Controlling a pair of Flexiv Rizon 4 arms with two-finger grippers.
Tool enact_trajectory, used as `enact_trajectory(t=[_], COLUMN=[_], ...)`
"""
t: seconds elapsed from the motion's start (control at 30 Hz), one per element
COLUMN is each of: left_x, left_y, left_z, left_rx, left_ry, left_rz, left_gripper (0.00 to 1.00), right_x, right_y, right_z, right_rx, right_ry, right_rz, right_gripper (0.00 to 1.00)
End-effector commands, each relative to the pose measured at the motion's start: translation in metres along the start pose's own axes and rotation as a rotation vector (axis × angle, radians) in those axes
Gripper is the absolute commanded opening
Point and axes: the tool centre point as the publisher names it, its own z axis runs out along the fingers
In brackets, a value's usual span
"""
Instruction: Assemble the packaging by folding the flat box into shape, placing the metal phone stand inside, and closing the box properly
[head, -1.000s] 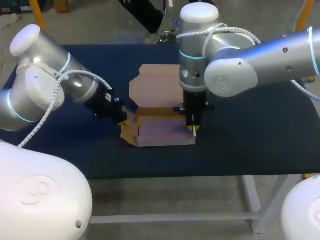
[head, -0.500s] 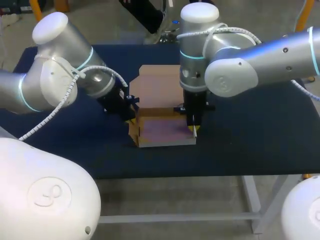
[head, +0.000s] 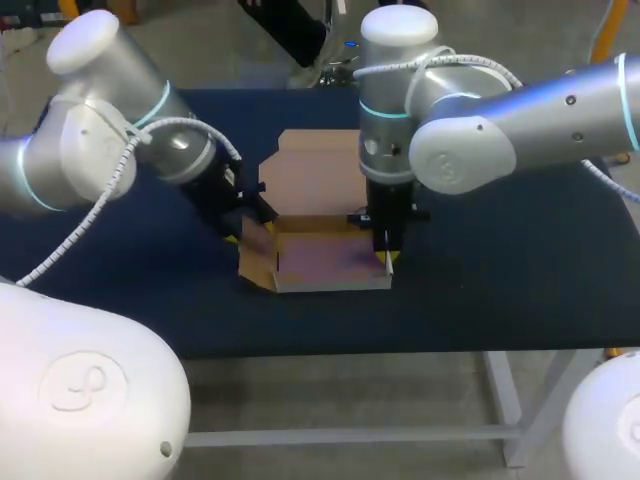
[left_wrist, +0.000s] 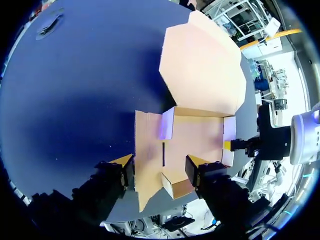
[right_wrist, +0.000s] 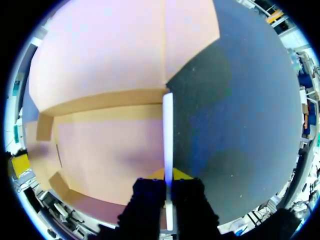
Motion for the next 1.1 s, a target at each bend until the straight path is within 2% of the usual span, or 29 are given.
enact_trajectory(t=[0.03,0.23,0.37,0.4,0.43,0.73,0.8,0.87,1.1], left_x=[-0.024,-0.043,-0.052,-0.054,-0.056,-0.07,-0.072,-0.074,-0.079], left_y=[0.008,0.009,0.011,0.01,0.01,0.013,0.014,0.015,0.016], left_z=[-0.028,-0.038,-0.038,-0.037,-0.036,-0.029,-0.027,-0.024,-0.009], left_rx=[0.016,0.021,0.026,0.024,0.023,0.019,0.018,0.014,-0.011], left_ry=[0.171,0.292,0.334,0.34,0.344,0.398,0.406,0.421,0.431], left_rz=[-0.003,0.008,0.02,0.016,0.017,0.016,0.017,0.013,0.004], left_gripper=[0.9,0.8,0.62,0.49,0.46,0.47,0.45,0.35,0.33], right_x=[0.001,0.001,0.001,0.001,0.001,0.001,0.001,0.001,0.001], right_y=[0.001,0.001,0.001,0.001,0.001,0.001,0.001,0.001,0.001], right_z=[0.001,0.001,0.001,0.001,0.001,0.001,0.001,0.001,0.001], right_rx=[0.003,0.003,0.003,0.003,0.003,0.003,0.003,0.003,0.003], right_ry=[-0.001,-0.001,-0.001,-0.001,-0.001,-0.001,-0.001,-0.001,-0.001], right_rz=[-0.001,-0.001,-0.001,-0.001,-0.001,-0.001,-0.001,-0.001,-0.001], right_gripper=[0.0,0.0,0.0,0.0,0.0,0.0,0.0,0.0,0.0])
